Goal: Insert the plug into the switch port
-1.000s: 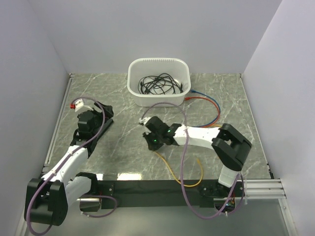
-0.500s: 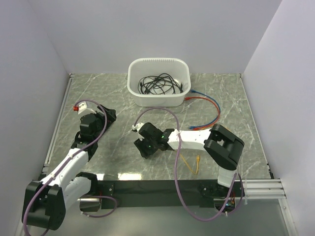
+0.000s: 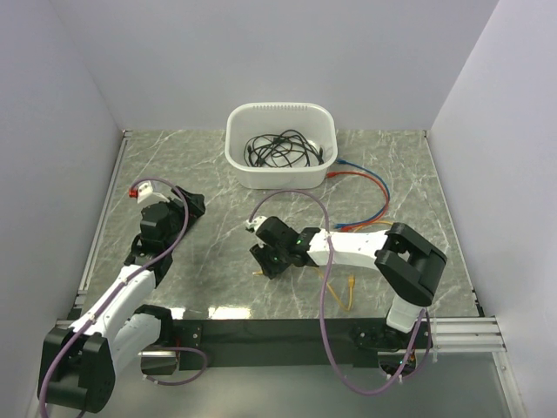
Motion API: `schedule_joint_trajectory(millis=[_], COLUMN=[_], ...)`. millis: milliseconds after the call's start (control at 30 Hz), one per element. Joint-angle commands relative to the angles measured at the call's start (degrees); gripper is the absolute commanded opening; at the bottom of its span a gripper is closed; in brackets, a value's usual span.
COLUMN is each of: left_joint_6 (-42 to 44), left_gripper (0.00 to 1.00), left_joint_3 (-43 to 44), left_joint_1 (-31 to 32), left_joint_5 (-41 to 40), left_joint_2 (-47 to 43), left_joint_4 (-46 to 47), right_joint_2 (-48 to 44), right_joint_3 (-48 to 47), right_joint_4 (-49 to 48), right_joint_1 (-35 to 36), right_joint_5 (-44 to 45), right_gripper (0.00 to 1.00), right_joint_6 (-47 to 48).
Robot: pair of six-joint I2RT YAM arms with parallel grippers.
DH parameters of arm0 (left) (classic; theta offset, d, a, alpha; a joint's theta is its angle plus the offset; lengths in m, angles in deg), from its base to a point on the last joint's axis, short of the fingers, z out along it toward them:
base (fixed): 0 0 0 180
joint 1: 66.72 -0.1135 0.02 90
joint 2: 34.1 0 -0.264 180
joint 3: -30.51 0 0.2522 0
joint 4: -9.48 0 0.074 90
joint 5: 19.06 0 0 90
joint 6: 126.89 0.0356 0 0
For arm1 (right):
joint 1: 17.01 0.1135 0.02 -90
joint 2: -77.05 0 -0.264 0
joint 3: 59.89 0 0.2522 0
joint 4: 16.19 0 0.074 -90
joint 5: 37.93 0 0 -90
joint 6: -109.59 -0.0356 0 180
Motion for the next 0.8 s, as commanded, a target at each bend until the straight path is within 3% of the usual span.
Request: schedule_joint_trajectory(millis=[0, 467, 767], left_joint_6=[-0.27, -0.19, -1.15], left_gripper=[0.9, 0.89, 0.87], left_joint_3=[-0.74, -1.45, -0.48], left_joint_1=[0.29, 0.99, 4.33], left_joint_5=[-0.17, -0.17, -2.54], left_joint_2=[-0.85, -3.14, -4.81], left_joint_4=[0.72, -1.74, -4.46], right_joint_2=[-2.26, -0.85, 1.43], right_joint_3=[0.9, 5.64, 3.8], right_joint_4=[-0.77, -6.57, -4.65], right_joint_1=[-0.25, 0.54, 6.07], right_joint_5=[0.18, -5.54, 1.39], right_gripper=[0.48, 0.34, 0.33], right_joint_6=[0.25, -1.42, -2.21])
